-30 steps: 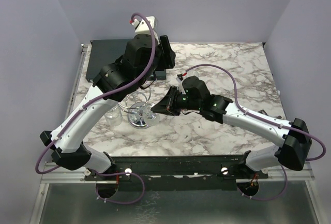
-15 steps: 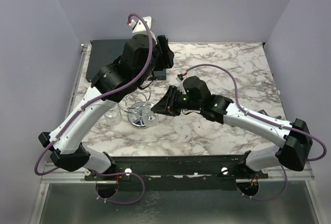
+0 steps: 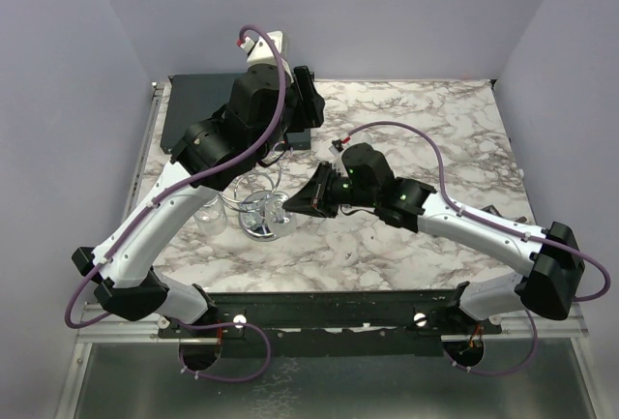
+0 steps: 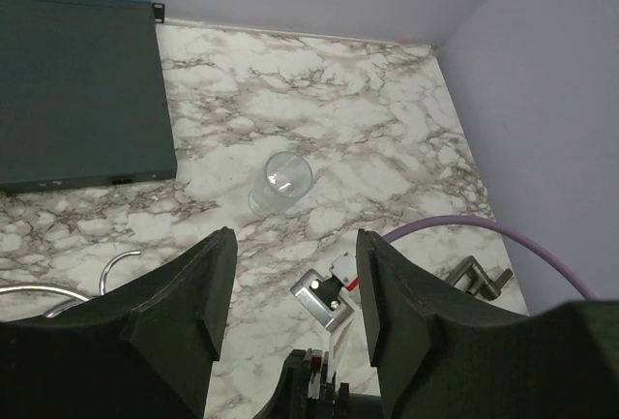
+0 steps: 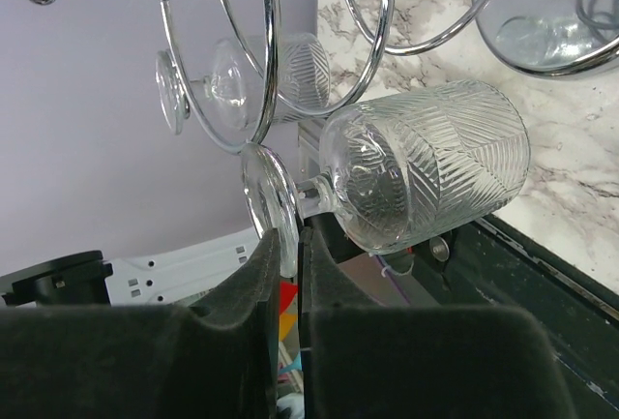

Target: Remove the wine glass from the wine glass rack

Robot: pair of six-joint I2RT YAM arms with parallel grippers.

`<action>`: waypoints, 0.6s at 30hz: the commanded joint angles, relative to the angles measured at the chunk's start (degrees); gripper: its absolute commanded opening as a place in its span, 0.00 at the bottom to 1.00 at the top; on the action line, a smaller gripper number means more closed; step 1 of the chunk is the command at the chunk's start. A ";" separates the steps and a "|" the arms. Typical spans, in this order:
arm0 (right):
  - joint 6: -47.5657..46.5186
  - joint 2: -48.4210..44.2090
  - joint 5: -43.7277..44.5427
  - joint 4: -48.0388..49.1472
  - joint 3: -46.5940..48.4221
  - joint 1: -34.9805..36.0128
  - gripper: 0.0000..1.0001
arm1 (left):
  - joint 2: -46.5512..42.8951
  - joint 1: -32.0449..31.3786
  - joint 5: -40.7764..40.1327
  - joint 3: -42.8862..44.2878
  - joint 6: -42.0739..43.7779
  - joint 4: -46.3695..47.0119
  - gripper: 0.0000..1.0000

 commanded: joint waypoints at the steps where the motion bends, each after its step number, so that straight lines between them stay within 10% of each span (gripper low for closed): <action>1: -0.11 -3.01 -1.81 2.38 -0.13 0.39 0.08 | -1.54 0.77 -0.10 -1.20 -0.36 0.95 0.58; 7: 0.91 -3.98 -1.89 2.95 -1.91 0.39 0.33 | -1.74 1.45 0.68 -2.60 -0.97 1.18 0.58; 18: 1.86 -2.80 -2.71 4.63 -2.37 0.38 0.35 | -1.86 1.98 1.21 -2.73 -0.99 1.25 0.58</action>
